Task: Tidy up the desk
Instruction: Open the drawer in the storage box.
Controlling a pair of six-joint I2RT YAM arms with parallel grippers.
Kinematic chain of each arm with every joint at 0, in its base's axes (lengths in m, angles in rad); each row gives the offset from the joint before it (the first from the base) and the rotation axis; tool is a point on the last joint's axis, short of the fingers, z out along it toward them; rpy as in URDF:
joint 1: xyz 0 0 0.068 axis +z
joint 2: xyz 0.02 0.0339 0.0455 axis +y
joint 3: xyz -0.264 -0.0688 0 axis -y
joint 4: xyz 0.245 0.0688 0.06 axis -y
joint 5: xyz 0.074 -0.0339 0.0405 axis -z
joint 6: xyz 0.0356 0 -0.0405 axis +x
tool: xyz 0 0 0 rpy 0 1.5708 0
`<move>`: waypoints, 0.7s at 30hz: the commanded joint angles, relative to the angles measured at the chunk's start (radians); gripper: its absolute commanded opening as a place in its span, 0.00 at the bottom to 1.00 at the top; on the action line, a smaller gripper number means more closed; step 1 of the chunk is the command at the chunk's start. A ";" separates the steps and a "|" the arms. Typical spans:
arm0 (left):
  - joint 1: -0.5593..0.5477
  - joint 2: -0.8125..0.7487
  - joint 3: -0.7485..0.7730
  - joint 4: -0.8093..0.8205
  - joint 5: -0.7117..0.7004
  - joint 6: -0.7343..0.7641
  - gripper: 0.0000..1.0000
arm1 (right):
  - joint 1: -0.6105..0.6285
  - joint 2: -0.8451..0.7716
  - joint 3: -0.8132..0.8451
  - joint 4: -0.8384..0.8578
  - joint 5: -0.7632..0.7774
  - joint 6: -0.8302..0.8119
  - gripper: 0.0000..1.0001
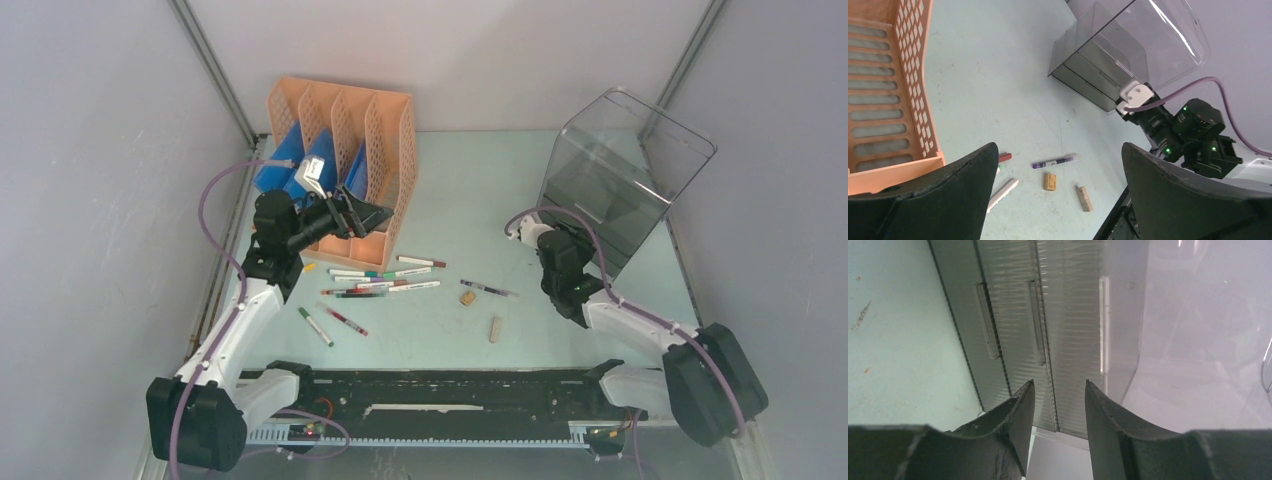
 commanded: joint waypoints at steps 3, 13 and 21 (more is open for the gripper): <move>-0.002 -0.005 0.019 0.007 0.024 0.006 1.00 | -0.017 0.088 -0.037 0.325 0.042 -0.170 0.49; -0.002 -0.012 0.020 0.002 0.024 0.007 1.00 | 0.000 0.118 -0.043 0.413 0.058 -0.266 0.48; -0.002 -0.011 0.021 -0.003 0.024 0.012 1.00 | -0.059 0.143 -0.030 0.425 0.042 -0.298 0.46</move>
